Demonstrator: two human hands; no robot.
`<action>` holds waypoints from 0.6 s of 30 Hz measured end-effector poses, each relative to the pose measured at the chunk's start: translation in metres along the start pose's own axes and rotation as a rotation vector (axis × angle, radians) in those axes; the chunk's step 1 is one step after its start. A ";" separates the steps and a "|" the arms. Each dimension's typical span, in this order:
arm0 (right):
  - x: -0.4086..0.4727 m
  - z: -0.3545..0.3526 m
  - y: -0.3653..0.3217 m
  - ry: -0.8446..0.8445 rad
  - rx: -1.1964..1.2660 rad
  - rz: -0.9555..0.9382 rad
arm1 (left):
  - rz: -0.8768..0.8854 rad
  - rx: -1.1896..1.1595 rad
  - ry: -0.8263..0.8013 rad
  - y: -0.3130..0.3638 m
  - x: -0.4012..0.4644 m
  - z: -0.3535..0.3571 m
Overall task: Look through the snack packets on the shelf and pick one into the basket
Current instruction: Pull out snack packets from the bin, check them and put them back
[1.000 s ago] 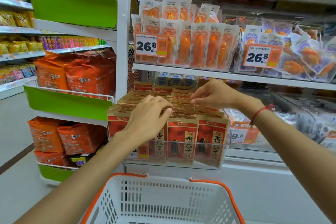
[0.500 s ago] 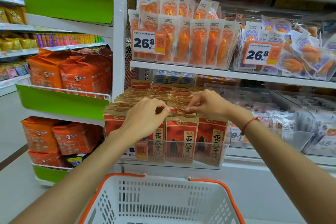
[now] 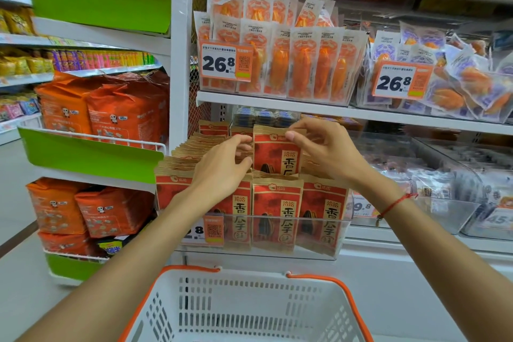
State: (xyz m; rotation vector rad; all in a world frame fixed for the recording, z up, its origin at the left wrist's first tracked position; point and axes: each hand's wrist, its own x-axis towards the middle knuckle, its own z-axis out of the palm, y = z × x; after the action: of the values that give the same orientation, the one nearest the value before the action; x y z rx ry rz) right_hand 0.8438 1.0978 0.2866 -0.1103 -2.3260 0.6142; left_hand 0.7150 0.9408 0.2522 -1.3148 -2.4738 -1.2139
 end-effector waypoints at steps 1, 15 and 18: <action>0.001 0.001 -0.002 0.003 0.024 -0.007 | 0.003 0.006 -0.021 0.001 -0.001 0.000; -0.013 0.006 -0.001 -0.152 -0.024 0.139 | 0.071 -0.207 0.051 0.009 -0.006 -0.004; -0.009 0.004 -0.017 -0.016 0.097 0.023 | 0.101 -0.344 0.134 0.015 -0.007 -0.011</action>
State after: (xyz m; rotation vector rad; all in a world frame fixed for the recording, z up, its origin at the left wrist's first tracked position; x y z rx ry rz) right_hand 0.8491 1.0788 0.2864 -0.0878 -2.3088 0.7415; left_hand 0.7273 0.9333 0.2658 -1.3576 -2.1474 -1.6958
